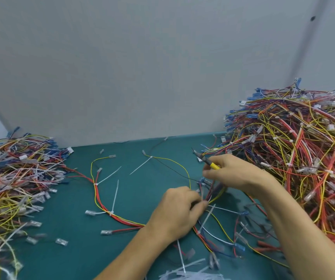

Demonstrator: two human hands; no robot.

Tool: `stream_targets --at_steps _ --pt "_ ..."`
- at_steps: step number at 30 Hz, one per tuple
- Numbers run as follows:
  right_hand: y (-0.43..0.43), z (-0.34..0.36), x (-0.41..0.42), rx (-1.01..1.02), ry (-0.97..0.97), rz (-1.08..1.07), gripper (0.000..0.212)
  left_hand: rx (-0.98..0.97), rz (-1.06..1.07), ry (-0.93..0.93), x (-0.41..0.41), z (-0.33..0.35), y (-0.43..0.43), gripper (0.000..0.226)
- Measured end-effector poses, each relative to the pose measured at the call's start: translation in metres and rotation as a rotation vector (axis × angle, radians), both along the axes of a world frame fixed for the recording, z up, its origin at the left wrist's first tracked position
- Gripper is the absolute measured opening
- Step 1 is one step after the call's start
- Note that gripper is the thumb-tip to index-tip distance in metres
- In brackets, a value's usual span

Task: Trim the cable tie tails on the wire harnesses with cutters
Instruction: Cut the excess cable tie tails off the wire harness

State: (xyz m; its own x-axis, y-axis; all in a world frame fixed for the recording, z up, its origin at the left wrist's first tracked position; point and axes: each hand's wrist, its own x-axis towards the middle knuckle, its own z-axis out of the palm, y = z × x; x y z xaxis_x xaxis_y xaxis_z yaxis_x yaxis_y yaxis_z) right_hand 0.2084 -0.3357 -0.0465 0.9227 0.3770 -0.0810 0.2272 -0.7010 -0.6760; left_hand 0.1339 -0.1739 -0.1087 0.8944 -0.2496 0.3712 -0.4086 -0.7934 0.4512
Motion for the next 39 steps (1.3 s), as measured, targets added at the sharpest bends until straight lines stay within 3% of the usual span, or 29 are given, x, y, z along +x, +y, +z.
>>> stream_targets --at_steps 1,4,15,18,22,26,39 --pt "-0.001 0.002 -0.001 -0.028 0.003 -0.001 0.012 -0.044 0.027 0.033 0.001 0.001 0.001 0.024" --pt "-0.006 0.007 -0.003 -0.146 0.033 0.028 0.029 -0.273 0.068 0.152 0.004 0.003 0.007 0.003" --pt "-0.031 0.004 -0.012 -0.529 -0.115 0.237 0.021 -0.572 0.147 0.372 0.009 0.004 0.015 0.015" --pt "-0.034 0.003 -0.011 -0.524 -0.109 0.267 0.02 -0.594 0.139 0.409 0.009 0.004 0.016 0.018" --pt "-0.033 0.0 -0.009 -0.545 -0.125 0.279 0.035 -0.591 0.144 0.412 0.009 0.004 0.016 0.02" --pt "-0.037 -0.002 -0.006 -0.58 -0.152 0.265 0.018 -0.59 0.151 0.406 0.009 0.005 0.015 0.021" --pt "-0.031 -0.003 -0.008 -0.581 -0.12 0.297 0.032 -0.6 0.146 0.415 0.008 0.007 0.014 0.023"
